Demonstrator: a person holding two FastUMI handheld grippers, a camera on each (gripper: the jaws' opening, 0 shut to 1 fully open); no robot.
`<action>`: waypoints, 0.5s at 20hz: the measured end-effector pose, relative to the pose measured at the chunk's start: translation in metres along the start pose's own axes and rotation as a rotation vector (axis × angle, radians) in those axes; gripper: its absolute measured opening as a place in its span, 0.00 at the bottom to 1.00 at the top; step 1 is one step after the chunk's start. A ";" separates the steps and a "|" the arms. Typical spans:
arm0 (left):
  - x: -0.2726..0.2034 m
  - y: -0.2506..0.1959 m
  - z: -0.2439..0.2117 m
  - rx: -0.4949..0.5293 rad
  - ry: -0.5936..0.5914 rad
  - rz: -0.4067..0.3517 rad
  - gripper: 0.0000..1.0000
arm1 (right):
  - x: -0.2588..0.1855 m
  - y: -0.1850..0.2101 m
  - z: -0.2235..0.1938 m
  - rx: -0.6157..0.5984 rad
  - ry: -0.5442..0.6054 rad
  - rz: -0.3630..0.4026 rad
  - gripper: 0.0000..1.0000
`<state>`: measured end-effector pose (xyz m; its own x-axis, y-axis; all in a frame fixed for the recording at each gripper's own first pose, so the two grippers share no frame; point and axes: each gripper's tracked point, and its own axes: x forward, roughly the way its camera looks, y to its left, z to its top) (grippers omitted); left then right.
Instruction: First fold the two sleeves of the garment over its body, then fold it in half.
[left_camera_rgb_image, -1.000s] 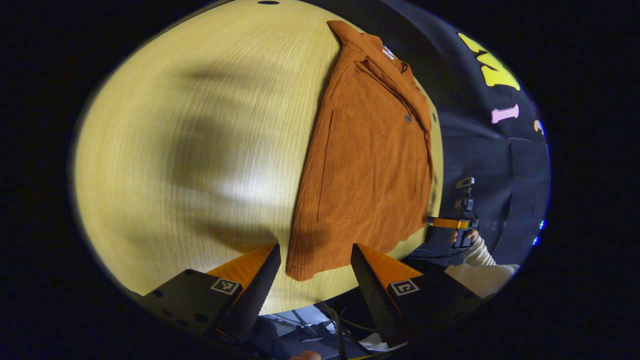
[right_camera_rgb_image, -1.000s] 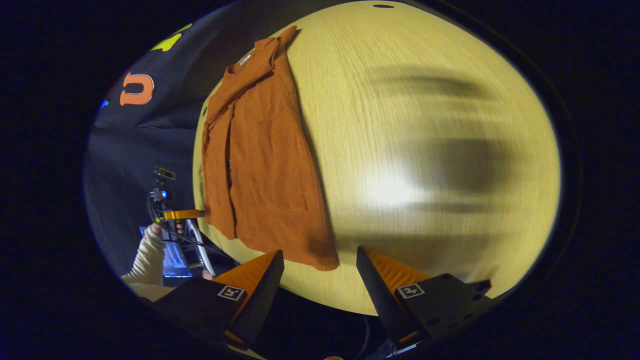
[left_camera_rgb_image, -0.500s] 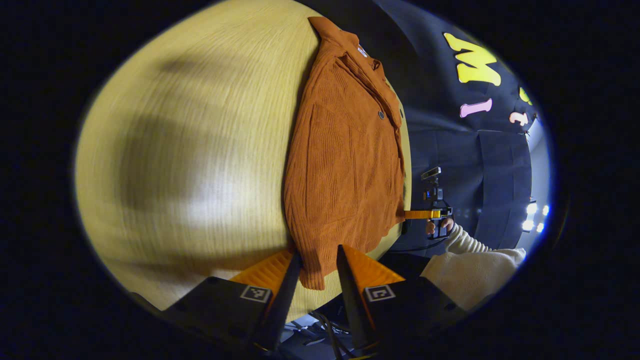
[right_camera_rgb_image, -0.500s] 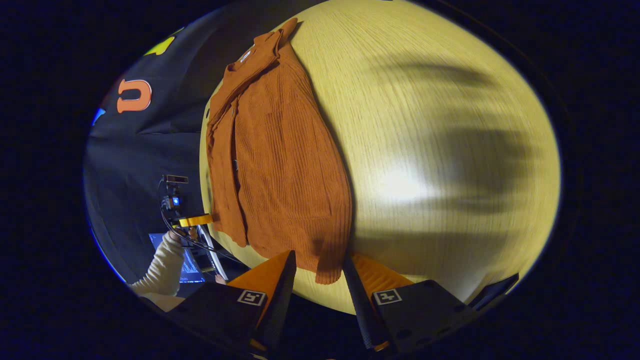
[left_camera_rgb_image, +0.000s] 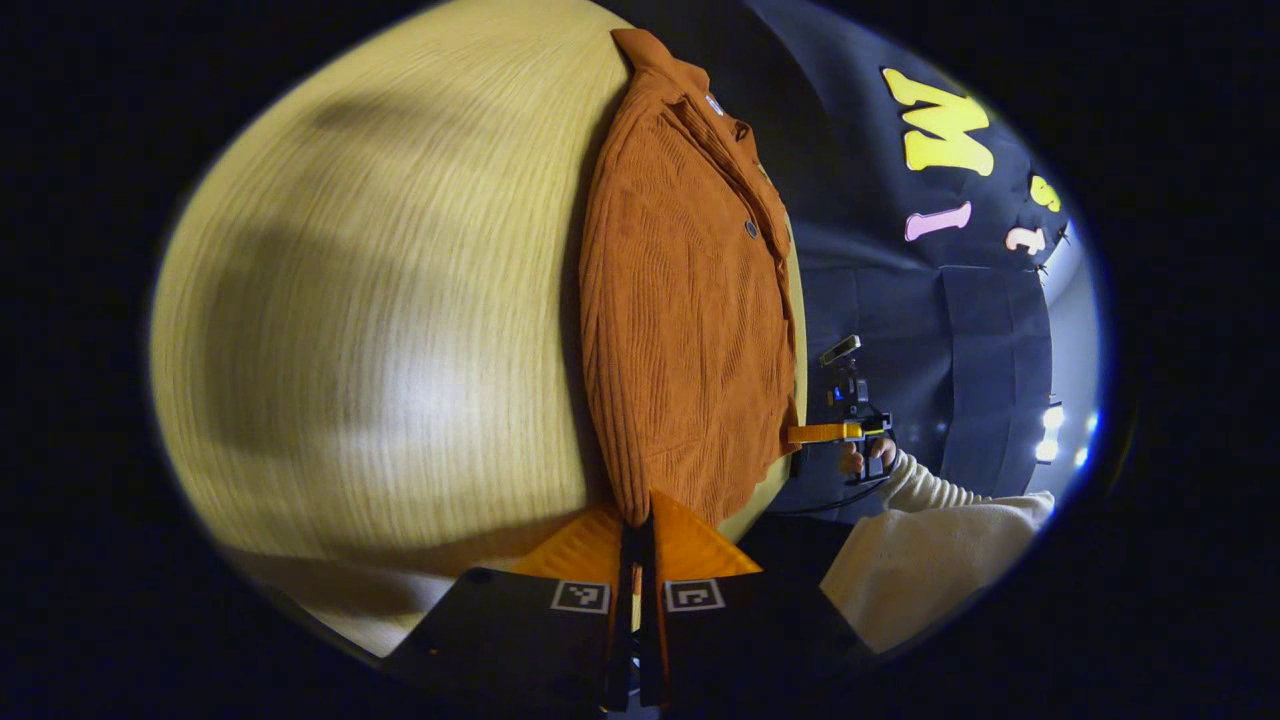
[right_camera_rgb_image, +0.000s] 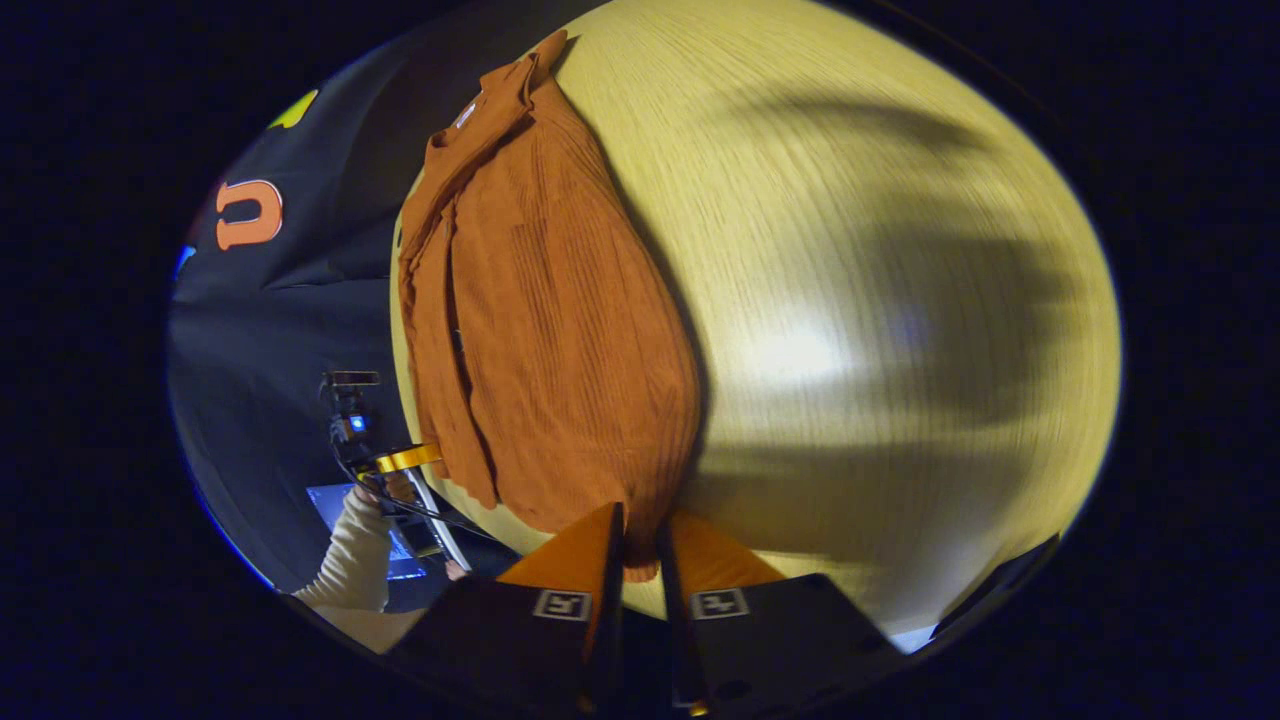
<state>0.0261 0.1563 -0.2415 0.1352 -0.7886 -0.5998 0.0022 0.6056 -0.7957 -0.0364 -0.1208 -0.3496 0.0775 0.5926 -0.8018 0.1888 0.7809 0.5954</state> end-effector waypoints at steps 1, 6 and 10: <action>-0.003 0.001 0.000 0.002 -0.007 0.010 0.03 | 0.000 -0.002 0.002 -0.010 -0.002 -0.002 0.12; 0.000 0.004 -0.001 0.016 -0.039 0.126 0.03 | -0.001 -0.002 -0.002 -0.073 -0.019 -0.041 0.05; -0.005 -0.002 0.000 0.091 -0.060 0.253 0.03 | -0.004 -0.001 -0.004 -0.119 -0.030 -0.059 0.00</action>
<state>0.0249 0.1589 -0.2370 0.2016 -0.6047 -0.7705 0.0494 0.7919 -0.6086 -0.0406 -0.1235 -0.3471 0.0996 0.5400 -0.8357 0.0764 0.8333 0.5476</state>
